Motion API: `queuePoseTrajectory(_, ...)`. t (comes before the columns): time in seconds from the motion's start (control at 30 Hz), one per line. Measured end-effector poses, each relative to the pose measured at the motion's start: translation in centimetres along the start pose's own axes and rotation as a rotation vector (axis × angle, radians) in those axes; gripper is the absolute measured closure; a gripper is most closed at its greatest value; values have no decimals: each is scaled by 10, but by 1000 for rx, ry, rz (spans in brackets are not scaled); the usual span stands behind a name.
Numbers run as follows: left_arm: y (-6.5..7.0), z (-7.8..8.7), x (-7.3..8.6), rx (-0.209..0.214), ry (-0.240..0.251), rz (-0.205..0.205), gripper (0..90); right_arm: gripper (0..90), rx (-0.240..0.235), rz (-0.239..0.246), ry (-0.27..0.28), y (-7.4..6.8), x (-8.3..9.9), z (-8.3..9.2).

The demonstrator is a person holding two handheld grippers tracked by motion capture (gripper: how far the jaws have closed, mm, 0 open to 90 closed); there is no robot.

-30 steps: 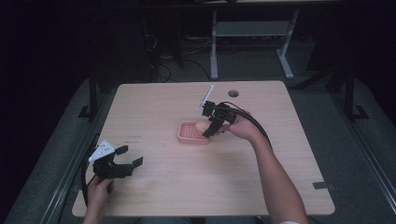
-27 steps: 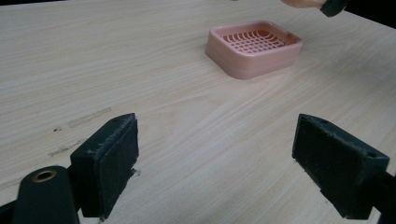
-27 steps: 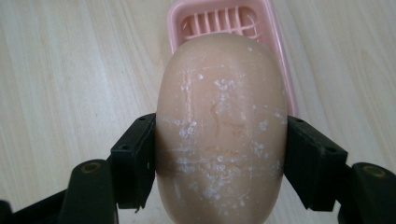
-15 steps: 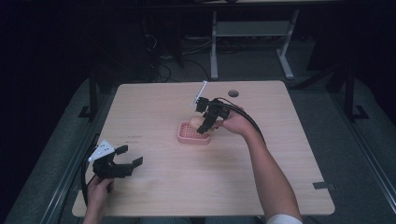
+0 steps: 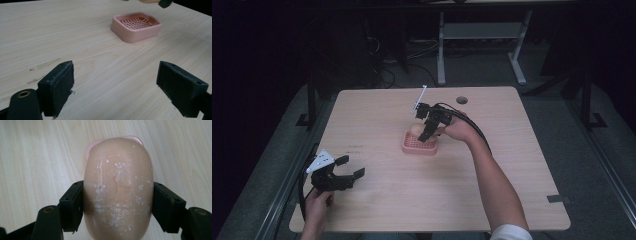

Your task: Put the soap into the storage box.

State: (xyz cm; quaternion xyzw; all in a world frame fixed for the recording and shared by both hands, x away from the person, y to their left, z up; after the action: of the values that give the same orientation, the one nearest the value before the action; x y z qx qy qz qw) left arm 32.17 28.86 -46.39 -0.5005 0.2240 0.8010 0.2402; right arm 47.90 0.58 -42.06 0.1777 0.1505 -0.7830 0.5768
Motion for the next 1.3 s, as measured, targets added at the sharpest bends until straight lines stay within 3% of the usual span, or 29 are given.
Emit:
queuePoseTrajectory(0.13, 0, 0, 0, 1, -1, 0, 143, 319, -4, 1, 3, 0, -3, -3)
queuePoseTrajectory(0.6, 0, 0, 0, -3, 1, 12, 142, 318, -30, -1, -63, 5, -2, -35)
queuePoseTrajectory(1.3, -1, 1, 0, -4, 5, 6, 143, 316, -42, -11, -91, 8, 1, -46)
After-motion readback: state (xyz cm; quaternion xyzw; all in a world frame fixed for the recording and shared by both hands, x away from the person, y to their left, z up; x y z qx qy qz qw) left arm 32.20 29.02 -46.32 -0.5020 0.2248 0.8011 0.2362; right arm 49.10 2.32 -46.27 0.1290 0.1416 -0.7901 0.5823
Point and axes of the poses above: each handheld gripper's, and its own axes: z roughly backward along the jaws, x roughly out of its underside, y roughly to its right, the point moved 5 cm from there along -z, roughly forward along the jaws, and after that the axes turned 4 degrees about y, right-handed, at the moved point
